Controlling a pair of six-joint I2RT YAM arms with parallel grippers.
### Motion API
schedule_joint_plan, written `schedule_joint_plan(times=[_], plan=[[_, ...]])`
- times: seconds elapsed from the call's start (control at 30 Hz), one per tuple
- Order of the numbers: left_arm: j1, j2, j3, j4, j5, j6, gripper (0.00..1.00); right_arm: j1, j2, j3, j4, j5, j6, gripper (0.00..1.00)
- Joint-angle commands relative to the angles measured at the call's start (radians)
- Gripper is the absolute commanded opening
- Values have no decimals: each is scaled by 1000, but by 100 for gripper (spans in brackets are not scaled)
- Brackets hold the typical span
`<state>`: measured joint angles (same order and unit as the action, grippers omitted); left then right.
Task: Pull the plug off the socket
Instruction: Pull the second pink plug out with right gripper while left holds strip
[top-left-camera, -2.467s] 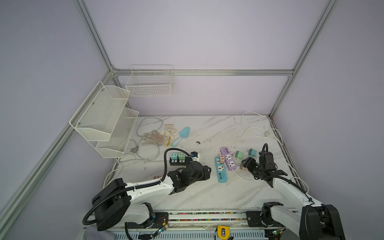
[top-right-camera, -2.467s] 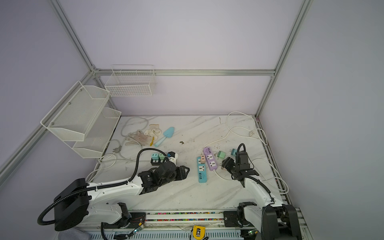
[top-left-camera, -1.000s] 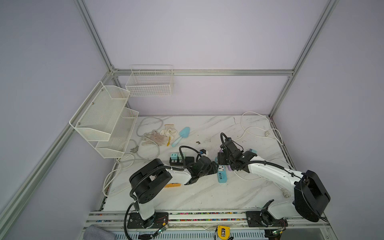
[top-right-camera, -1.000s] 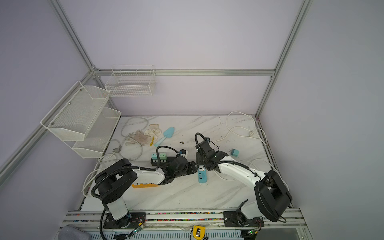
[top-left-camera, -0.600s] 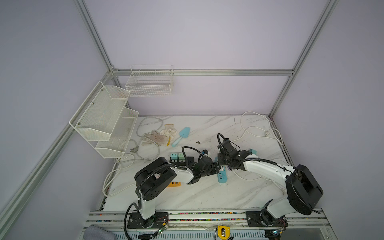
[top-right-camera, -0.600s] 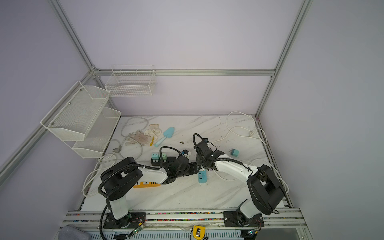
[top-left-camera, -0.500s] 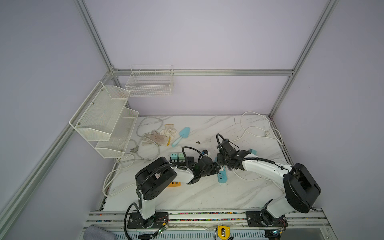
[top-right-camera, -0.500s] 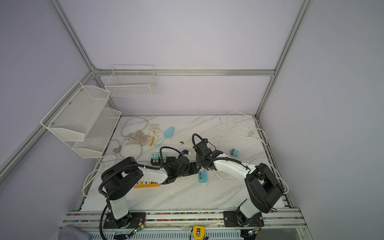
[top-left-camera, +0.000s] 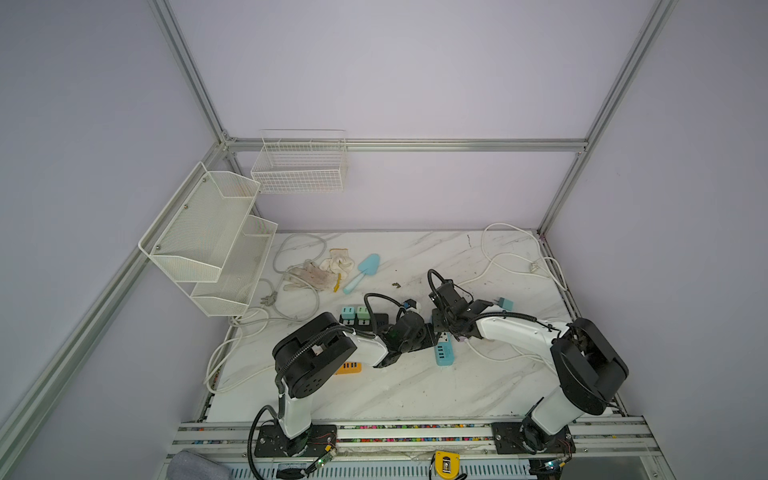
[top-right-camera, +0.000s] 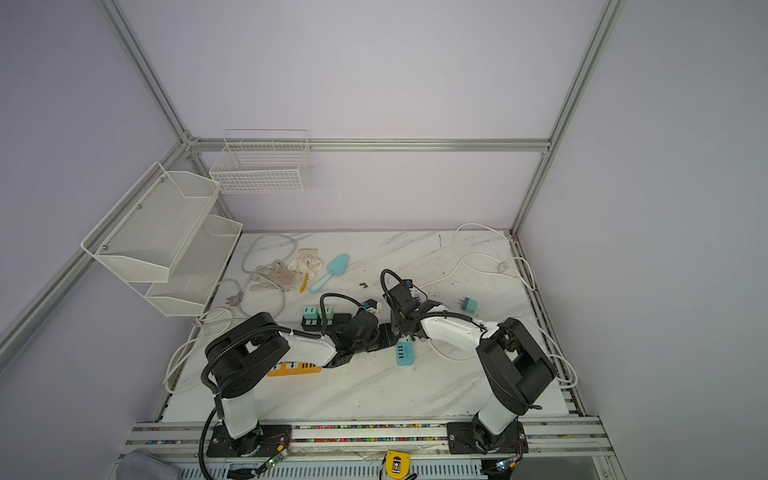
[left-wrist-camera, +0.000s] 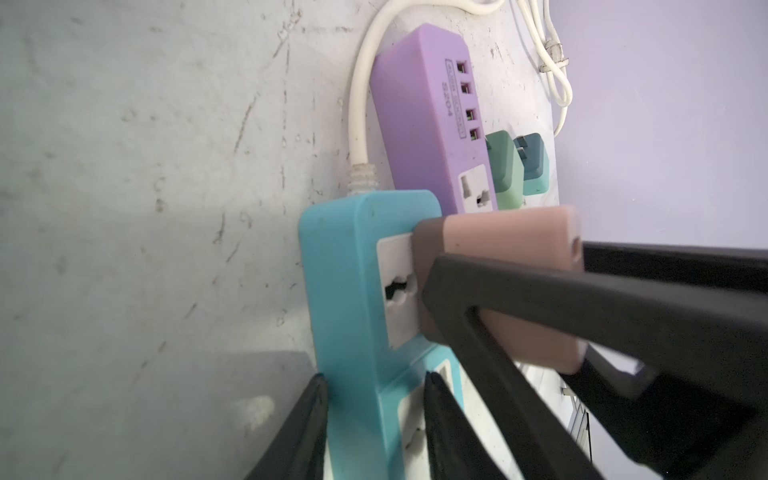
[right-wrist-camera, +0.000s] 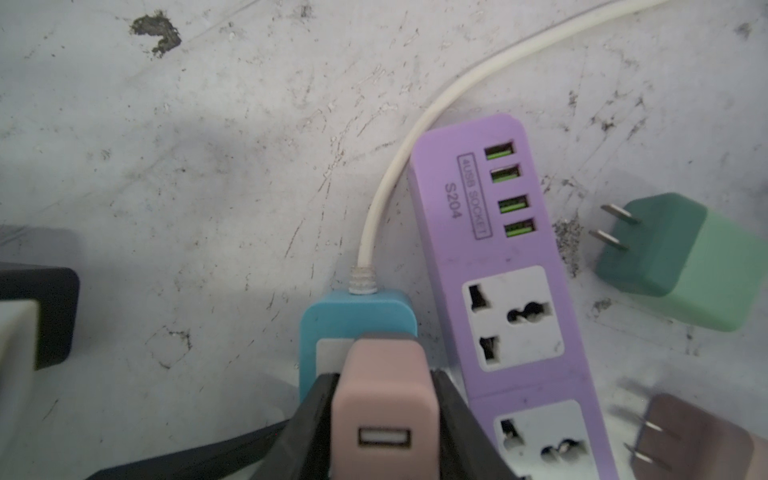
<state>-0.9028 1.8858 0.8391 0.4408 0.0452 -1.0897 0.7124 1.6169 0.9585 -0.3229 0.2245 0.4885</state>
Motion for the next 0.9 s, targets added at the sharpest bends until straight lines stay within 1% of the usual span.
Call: schedule_joint_plan(times=[0.0,0.23,0.37,0.6,0.7,0.87], plan=[[-2,26,34,-37,4,-10,37,10,30,11,15,8,-1,38],[-5,26,17,-67,-6,-26,35,11,34,13,16,-1,-2,30],[-11,17,-6,-79,-31,-35,35,11,29,16,12,9,-4,26],[-12,16,-15,-111,-40,-33,35,12,20,34,4,15,-5,21],[-13,20,-15,-114,-38,-33,34,29,31,52,1,17,3,19],[-15,18,-21,-139,-56,-54,32,38,40,62,0,-18,18,19]])
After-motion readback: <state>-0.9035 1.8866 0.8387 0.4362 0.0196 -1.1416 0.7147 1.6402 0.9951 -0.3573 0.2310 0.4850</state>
